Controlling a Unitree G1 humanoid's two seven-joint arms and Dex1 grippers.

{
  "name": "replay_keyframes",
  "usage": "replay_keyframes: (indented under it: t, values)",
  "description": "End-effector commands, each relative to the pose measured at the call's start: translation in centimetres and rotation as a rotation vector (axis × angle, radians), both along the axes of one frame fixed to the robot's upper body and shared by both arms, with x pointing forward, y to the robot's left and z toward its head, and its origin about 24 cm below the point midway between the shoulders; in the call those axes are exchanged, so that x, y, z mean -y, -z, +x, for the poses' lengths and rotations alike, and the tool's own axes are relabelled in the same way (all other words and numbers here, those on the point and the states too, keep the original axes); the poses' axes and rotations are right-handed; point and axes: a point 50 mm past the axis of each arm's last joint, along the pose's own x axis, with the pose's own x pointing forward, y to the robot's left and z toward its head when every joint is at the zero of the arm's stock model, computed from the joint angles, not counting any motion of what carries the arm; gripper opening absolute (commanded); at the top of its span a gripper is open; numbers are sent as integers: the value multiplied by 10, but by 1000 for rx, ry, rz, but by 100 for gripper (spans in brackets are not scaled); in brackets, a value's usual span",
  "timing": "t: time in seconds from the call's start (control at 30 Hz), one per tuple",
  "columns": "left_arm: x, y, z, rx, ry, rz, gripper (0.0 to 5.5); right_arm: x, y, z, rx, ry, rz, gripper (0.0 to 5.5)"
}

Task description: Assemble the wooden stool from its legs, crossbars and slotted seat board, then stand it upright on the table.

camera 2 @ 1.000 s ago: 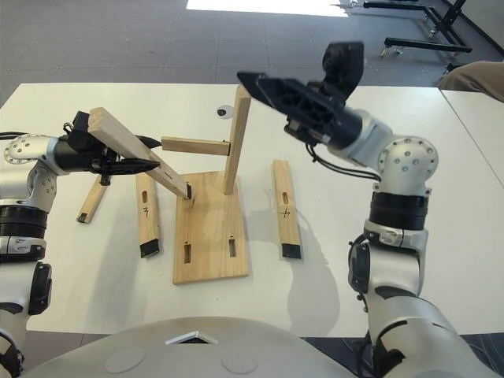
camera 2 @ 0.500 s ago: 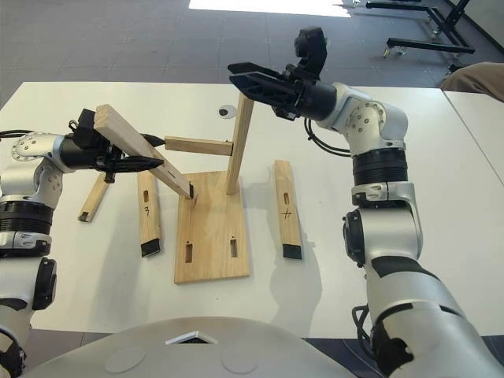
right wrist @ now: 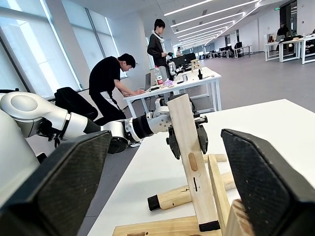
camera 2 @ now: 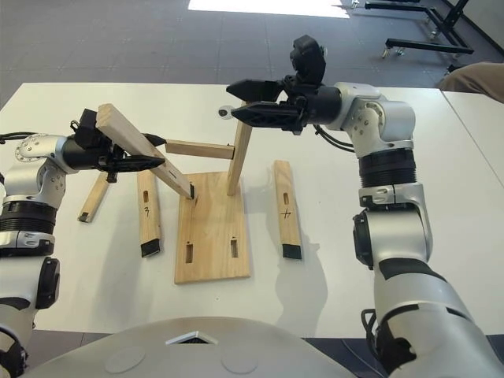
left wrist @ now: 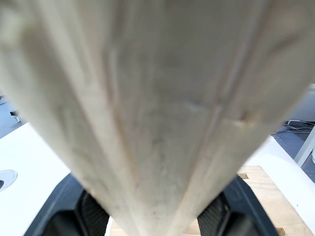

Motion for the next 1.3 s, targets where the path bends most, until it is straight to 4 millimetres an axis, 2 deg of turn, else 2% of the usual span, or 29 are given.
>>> replay_keyframes:
  t: [0.03,0.37,0.7,1.03,1.3]
  values:
    - [-1,10,3,-62,-40,-5,202,1,33,-7,-138,-9,-85,408]
    - [8,22,11,-147,-9,21,202,-3,39,-9,-150,-6,-89,408]
    - [8,34,11,-283,13,40,202,-6,42,-12,-157,-29,-97,408]
    - [2,34,12,-318,2,39,202,-8,44,-13,-163,-44,-115,408]
    - [6,31,16,-287,16,68,202,-16,39,-16,-127,-88,-150,408]
